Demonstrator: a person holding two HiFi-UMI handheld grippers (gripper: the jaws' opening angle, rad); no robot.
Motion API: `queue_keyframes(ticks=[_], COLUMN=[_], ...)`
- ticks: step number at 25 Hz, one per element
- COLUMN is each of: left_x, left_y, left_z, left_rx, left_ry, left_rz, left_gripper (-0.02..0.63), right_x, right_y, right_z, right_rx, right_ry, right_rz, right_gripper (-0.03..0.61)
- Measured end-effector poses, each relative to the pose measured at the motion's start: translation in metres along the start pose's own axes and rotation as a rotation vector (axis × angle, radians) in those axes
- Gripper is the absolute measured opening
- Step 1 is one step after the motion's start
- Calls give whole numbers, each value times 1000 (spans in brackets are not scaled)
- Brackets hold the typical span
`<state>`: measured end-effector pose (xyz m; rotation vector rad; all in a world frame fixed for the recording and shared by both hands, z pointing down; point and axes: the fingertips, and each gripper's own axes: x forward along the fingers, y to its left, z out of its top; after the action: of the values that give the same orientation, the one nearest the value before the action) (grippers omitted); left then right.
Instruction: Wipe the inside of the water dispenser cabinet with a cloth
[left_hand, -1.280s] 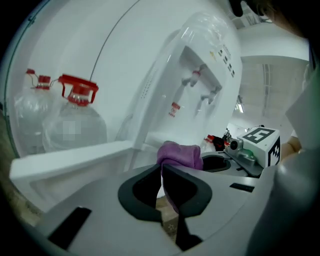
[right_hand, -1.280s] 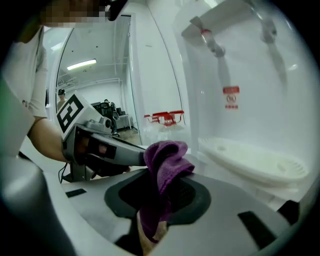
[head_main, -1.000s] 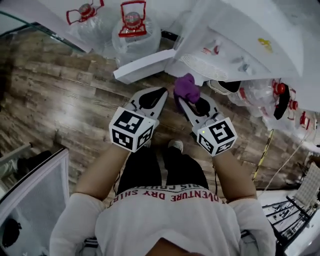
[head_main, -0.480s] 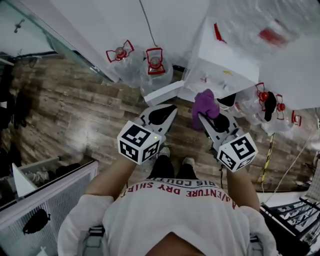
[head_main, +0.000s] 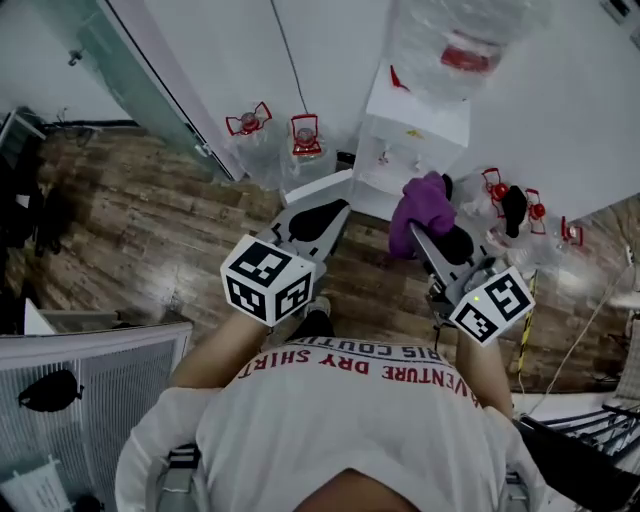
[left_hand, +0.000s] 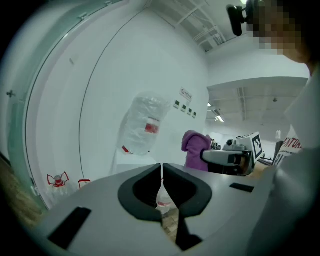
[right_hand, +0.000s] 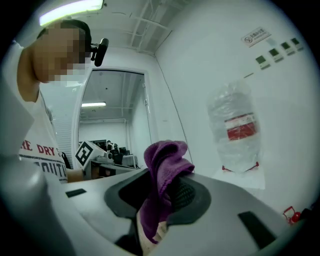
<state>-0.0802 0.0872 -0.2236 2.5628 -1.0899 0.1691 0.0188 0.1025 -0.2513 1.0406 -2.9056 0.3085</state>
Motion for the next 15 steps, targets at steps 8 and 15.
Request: queue_keyframes(ticks=[8, 15], left_x=[-42, -64], left_y=[-121, -168], left_z=[-7, -14], left_rx=[83, 49], left_ry=[-42, -55], left_rz=[-77, -99], left_gripper=[35, 35], right_x=[-109, -155], right_y=[45, 76], right_z=[19, 20], right_rx=[4, -37], right_ry=[-101, -120], right_rz=[-71, -73], right_gripper=[103, 103])
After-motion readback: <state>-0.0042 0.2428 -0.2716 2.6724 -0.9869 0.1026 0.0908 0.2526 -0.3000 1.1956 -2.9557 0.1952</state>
